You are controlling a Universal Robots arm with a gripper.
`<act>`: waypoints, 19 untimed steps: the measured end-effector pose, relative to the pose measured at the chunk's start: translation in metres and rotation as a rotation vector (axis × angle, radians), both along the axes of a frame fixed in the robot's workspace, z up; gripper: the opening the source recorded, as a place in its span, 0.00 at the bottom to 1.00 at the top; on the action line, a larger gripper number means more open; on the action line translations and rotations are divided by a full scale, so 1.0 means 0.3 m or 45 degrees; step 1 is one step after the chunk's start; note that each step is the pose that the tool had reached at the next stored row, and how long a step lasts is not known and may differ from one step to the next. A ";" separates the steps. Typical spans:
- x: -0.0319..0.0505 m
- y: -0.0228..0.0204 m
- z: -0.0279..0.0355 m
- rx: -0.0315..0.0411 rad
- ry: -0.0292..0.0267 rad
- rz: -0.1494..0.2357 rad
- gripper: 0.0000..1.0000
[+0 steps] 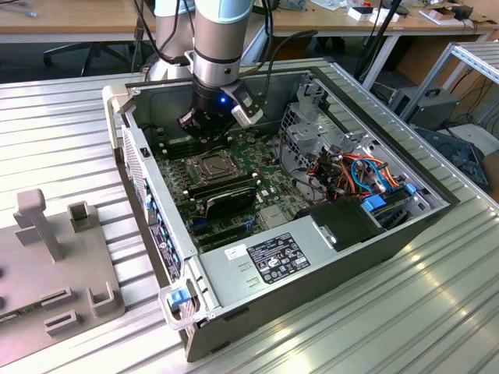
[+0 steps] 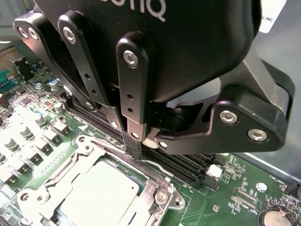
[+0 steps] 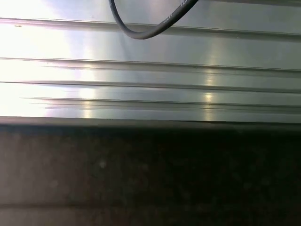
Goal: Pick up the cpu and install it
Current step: 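Install the first cpu locking lever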
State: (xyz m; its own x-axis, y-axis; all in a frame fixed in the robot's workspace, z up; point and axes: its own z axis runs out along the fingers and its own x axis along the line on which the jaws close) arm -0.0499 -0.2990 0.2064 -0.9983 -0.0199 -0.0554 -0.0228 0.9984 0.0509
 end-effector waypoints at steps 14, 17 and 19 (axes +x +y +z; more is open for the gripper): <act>0.022 0.000 -0.018 0.0002 -0.0003 0.000 0.11; 0.022 0.000 -0.018 0.0000 -0.0001 0.000 0.11; 0.022 0.000 -0.019 0.0002 -0.0003 0.000 0.11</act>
State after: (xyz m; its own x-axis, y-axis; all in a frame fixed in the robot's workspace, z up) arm -0.0432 -0.2990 0.2007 -0.9983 -0.0200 -0.0556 -0.0229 0.9984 0.0511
